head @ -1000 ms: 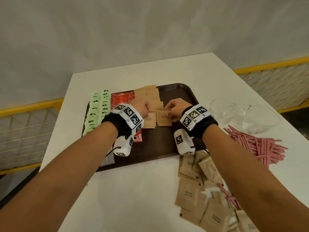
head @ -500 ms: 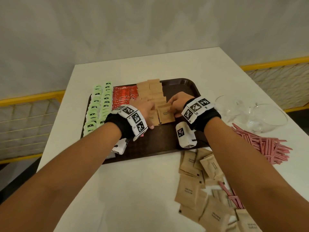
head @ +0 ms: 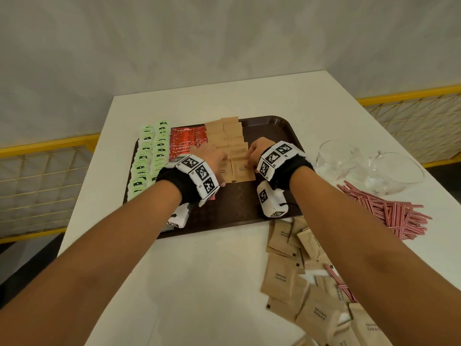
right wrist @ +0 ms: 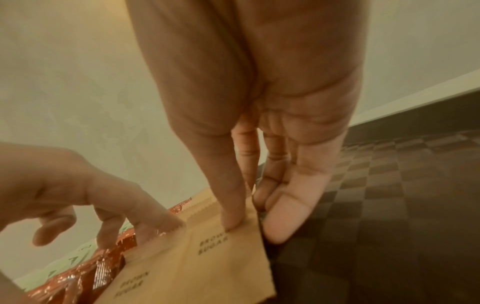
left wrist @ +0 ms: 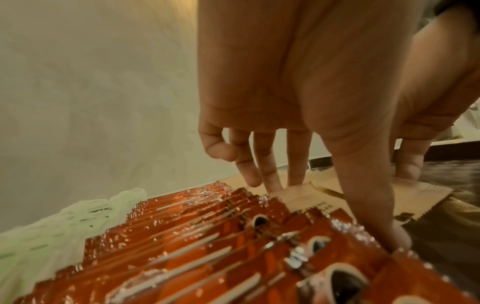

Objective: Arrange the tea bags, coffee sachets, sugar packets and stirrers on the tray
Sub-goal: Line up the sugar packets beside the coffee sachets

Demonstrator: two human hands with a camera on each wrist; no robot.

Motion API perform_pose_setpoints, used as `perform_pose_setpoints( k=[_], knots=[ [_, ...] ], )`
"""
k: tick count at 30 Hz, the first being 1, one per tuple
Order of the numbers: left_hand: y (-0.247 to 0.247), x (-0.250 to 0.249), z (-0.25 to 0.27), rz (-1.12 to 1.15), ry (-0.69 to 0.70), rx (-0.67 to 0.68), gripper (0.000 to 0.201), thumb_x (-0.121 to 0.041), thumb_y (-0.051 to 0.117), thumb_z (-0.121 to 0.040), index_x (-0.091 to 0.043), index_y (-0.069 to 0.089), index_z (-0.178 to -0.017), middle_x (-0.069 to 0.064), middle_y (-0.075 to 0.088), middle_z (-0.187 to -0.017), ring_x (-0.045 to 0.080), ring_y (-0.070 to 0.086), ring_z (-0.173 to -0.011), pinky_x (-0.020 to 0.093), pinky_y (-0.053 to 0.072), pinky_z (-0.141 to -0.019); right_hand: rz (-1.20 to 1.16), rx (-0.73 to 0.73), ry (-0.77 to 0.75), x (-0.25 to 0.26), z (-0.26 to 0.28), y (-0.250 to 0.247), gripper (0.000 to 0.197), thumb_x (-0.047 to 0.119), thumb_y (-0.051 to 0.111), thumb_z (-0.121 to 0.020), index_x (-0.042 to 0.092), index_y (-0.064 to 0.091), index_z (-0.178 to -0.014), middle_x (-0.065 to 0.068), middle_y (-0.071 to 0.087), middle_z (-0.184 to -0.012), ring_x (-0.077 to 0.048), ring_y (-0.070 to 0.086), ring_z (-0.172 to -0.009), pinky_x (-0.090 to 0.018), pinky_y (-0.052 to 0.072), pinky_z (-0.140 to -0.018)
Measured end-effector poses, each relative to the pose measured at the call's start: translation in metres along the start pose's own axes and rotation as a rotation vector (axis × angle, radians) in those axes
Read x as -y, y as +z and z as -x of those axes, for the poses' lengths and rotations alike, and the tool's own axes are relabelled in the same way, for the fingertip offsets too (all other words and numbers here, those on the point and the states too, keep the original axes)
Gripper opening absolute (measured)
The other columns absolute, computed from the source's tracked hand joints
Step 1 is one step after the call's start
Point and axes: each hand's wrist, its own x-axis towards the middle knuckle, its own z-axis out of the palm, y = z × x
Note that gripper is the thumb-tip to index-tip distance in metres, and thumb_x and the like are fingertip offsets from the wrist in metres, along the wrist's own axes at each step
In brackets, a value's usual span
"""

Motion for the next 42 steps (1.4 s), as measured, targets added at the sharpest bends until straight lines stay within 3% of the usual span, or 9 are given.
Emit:
perform_pose_setpoints(
  k=[3, 12, 16, 18, 24, 30, 33, 38, 42],
  knots=[
    [-0.001, -0.003, 0.002, 0.008, -0.006, -0.003, 0.076, -0.051, 0.071, -0.074, -0.024, 0.04, -0.139, 0.007, 0.044, -0.135, 0.029, 0.036, -0.127, 0.045, 0.03, -0.103, 0.112, 0.005, -0.011, 0.004, 0.003, -0.002, 0.032, 0.029, 0.078, -0.067, 0.014, 0.066, -0.092, -0.005, 0.07, -0.091, -0.026, 0.066, -0.088, -0.04, 0.055, -0.083],
    [-0.01, -0.024, 0.056, 0.327, 0.071, -0.14, 0.073, -0.049, 0.064, -0.08, -0.026, 0.034, -0.143, 0.004, 0.045, -0.137, 0.026, 0.039, -0.127, 0.043, 0.036, -0.103, -0.036, -0.063, -0.066, 0.002, 0.058, -0.026, 0.031, 0.028, 0.069, -0.083, 0.013, 0.06, -0.109, -0.004, 0.063, -0.102, -0.02, 0.062, -0.096, -0.037, 0.052, -0.09],
    [0.008, -0.051, 0.098, 0.629, 0.216, -0.17, 0.062, -0.039, 0.064, -0.084, -0.02, 0.04, -0.139, 0.003, 0.055, -0.123, 0.012, 0.051, -0.093, 0.023, 0.042, -0.078, -0.219, -0.021, -0.133, -0.01, 0.113, -0.034, 0.02, 0.026, 0.063, -0.088, 0.019, 0.055, -0.105, -0.004, 0.063, -0.105, -0.02, 0.064, -0.095, -0.04, 0.055, -0.086],
    [0.022, -0.065, 0.113, 0.674, 0.255, -0.125, 0.054, -0.038, 0.066, -0.084, -0.016, 0.05, -0.13, 0.004, 0.061, -0.112, 0.008, 0.05, -0.082, 0.019, 0.039, -0.068, -0.234, 0.023, -0.137, -0.024, 0.14, -0.032, 0.014, 0.022, 0.06, -0.09, 0.019, 0.055, -0.103, -0.001, 0.06, -0.098, -0.017, 0.062, -0.088, -0.035, 0.055, -0.081],
    [0.051, -0.097, 0.14, 0.657, 0.253, 0.095, 0.056, -0.044, 0.075, -0.073, -0.017, 0.055, -0.117, -0.004, 0.058, -0.096, 0.009, 0.052, -0.081, 0.023, 0.042, -0.072, -0.109, -0.002, -0.066, -0.08, 0.189, -0.017, 0.018, 0.009, 0.056, -0.089, 0.022, 0.058, -0.101, 0.008, 0.055, -0.085, -0.012, 0.055, -0.086, -0.022, 0.043, -0.069],
    [0.065, -0.113, 0.153, 0.561, 0.238, 0.112, 0.08, -0.037, 0.082, -0.065, -0.017, 0.041, -0.13, 0.006, 0.046, -0.119, 0.023, 0.05, -0.109, 0.038, 0.043, -0.094, 0.022, -0.001, 0.044, -0.103, 0.203, 0.001, 0.035, 0.005, 0.065, -0.082, 0.019, 0.058, -0.113, -0.001, 0.056, -0.11, -0.017, 0.054, -0.101, -0.027, 0.045, -0.079],
    [0.064, -0.112, 0.154, 0.551, 0.219, 0.127, 0.07, -0.035, 0.082, -0.067, -0.017, 0.044, -0.123, 0.003, 0.047, -0.111, 0.022, 0.051, -0.104, 0.033, 0.043, -0.086, 0.01, -0.025, 0.079, -0.106, 0.2, 0.007, 0.045, 0.0, 0.071, -0.074, 0.019, 0.058, -0.114, -0.005, 0.056, -0.116, -0.02, 0.057, -0.1, -0.029, 0.049, -0.077],
    [0.063, -0.103, 0.154, 0.661, 0.199, 0.122, 0.057, -0.024, 0.081, -0.069, -0.016, 0.039, -0.106, -0.001, 0.054, -0.092, 0.019, 0.055, -0.088, 0.031, 0.044, -0.075, 0.017, 0.027, -0.045, -0.097, 0.203, 0.012, 0.048, -0.001, 0.071, -0.074, 0.017, 0.058, -0.116, 0.0, 0.053, -0.111, -0.016, 0.053, -0.098, -0.026, 0.045, -0.08],
    [0.063, -0.088, 0.153, 0.763, 0.158, 0.107, 0.04, -0.017, 0.074, -0.077, -0.021, 0.04, -0.098, 0.002, 0.062, -0.083, 0.02, 0.059, -0.077, 0.03, 0.045, -0.066, -0.004, 0.003, -0.047, -0.095, 0.204, 0.01, 0.059, 0.01, 0.078, -0.071, 0.021, 0.053, -0.124, -0.003, 0.048, -0.122, -0.018, 0.052, -0.106, -0.031, 0.047, -0.088]
  ],
)
